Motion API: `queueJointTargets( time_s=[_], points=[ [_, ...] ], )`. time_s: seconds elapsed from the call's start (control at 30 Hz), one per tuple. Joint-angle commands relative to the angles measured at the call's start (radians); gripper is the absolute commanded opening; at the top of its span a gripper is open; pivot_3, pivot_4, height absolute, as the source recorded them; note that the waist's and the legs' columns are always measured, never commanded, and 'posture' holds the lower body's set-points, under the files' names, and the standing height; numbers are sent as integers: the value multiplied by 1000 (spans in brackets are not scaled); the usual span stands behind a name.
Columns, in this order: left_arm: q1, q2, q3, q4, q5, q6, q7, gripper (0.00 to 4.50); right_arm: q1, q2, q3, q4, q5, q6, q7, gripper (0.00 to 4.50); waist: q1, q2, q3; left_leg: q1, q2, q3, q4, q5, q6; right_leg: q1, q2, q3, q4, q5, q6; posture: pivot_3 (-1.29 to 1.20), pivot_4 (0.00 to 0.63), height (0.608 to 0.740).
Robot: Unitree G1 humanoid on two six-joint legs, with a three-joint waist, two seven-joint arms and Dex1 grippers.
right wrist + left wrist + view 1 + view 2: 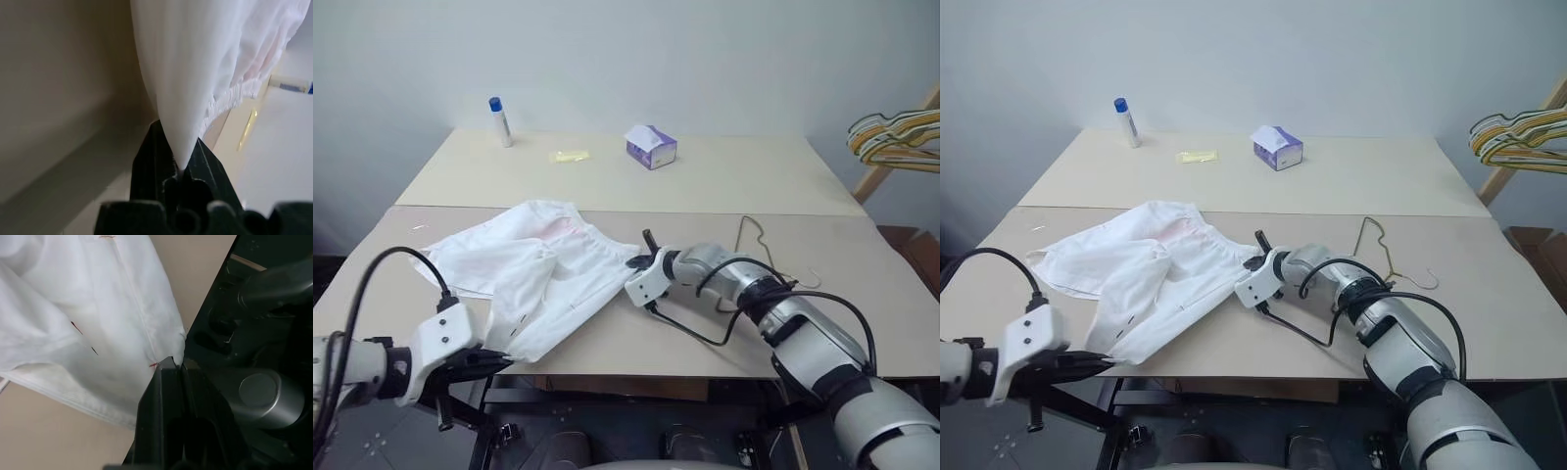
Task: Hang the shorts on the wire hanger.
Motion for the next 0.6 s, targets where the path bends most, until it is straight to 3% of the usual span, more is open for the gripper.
queueJointTargets(
  time_s=[0.03, 0.17, 0.37, 0.6],
  points=[
    [-124, 16, -135, 73, 84, -11, 93, 0, -67, -1, -40, 72, -14, 105, -82, 18, 8, 0, 0, 0, 0, 0, 0, 0, 0, 0, 0, 0, 0, 1, 2, 225, 0, 740],
    [-470, -80, -389, 270, 203, 64, 238, 0, -122, 6, -66, 163, 1, 213, -160, 18, 28, 0, 0, 0, -1, 0, 0, 2, -4, -1, 0, 0, 4, 1, 2, 205, 0, 740],
    [-876, -237, -681, 666, 429, -53, 317, 0, -152, -55, -98, 245, 19, 333, -189, 18, 22, 0, -1, -2, -1, 0, 0, 4, -8, -3, 1, 0, 4, 1, 2, 154, 0, 740],
    [-1169, -376, -787, 1000, 538, -243, 332, 0, -44, -169, -171, 106, 78, 468, -66, 18, -2, -1, -1, -17, -1, -2, 1, 7, -12, -17, 1, 0, 5, 4, 3, 86, 0, 740]
  ],
)
